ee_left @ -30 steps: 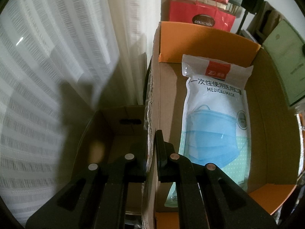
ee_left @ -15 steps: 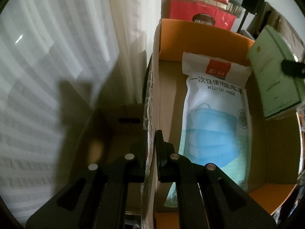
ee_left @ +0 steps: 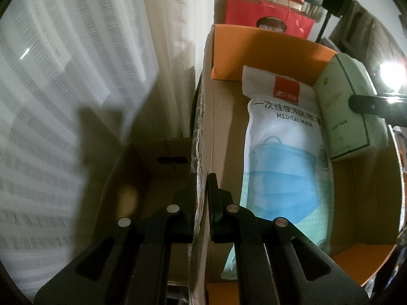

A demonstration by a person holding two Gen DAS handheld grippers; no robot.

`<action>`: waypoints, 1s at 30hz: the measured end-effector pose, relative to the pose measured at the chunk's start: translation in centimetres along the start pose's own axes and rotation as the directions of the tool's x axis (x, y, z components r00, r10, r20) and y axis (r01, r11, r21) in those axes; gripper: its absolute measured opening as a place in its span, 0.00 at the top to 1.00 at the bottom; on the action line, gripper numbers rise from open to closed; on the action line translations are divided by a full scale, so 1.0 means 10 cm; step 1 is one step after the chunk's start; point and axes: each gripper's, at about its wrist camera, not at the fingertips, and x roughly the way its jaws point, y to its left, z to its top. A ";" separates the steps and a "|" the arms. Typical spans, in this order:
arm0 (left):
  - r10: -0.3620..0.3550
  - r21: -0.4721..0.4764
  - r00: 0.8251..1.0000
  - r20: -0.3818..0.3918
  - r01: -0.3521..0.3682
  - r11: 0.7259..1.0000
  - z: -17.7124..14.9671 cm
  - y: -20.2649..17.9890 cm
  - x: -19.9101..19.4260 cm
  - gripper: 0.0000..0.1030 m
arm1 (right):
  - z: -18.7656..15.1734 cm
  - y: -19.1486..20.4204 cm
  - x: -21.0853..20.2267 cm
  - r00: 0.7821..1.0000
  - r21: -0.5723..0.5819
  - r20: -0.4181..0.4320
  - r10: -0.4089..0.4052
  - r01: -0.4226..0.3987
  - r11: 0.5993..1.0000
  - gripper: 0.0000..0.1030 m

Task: Organize objects
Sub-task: 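Set the pale green box beside the mask bag and open the right tool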

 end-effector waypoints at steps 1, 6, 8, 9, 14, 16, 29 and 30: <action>0.000 -0.001 1.000 0.000 0.000 1.000 0.00 0.00 0.00 0.94 | 0.00 -0.01 0.01 1.000 0.006 0.002 0.001 -0.001 1.000 0.25; 0.000 -0.002 1.000 -0.002 0.000 1.000 0.01 -0.01 -0.01 0.94 | 0.05 -0.07 -0.12 0.999 0.038 0.029 0.038 -0.040 0.998 0.22; 0.001 -0.001 1.000 -0.003 -0.001 1.000 0.01 -0.01 -0.02 0.94 | 0.09 -0.13 -0.29 0.996 0.048 0.064 0.068 -0.071 0.996 0.20; 0.001 0.000 1.000 -0.004 -0.001 1.000 0.01 -0.01 -0.02 0.94 | 0.10 -0.16 -0.37 0.993 0.052 0.083 0.079 -0.083 0.995 0.20; 0.002 -0.001 1.000 -0.004 -0.002 1.000 0.02 -0.01 -0.02 0.94 | 0.16 -0.30 -0.73 0.983 0.063 0.157 0.090 -0.101 0.993 0.20; 0.003 -0.002 1.000 -0.004 -0.003 1.000 0.02 -0.02 -0.03 0.94 | 0.15 -0.32 -0.79 0.983 0.060 0.160 0.086 -0.096 0.994 0.20; 0.006 0.002 1.000 -0.006 -0.006 1.000 0.01 -0.02 -0.03 0.94 | -0.24 -0.75 -0.86 0.988 0.087 0.136 0.074 -0.087 0.992 0.20; 0.007 0.003 1.000 -0.006 -0.007 1.000 0.01 -0.02 -0.03 0.94 | -0.27 -0.78 -0.87 0.988 0.090 0.136 0.071 -0.084 0.992 0.20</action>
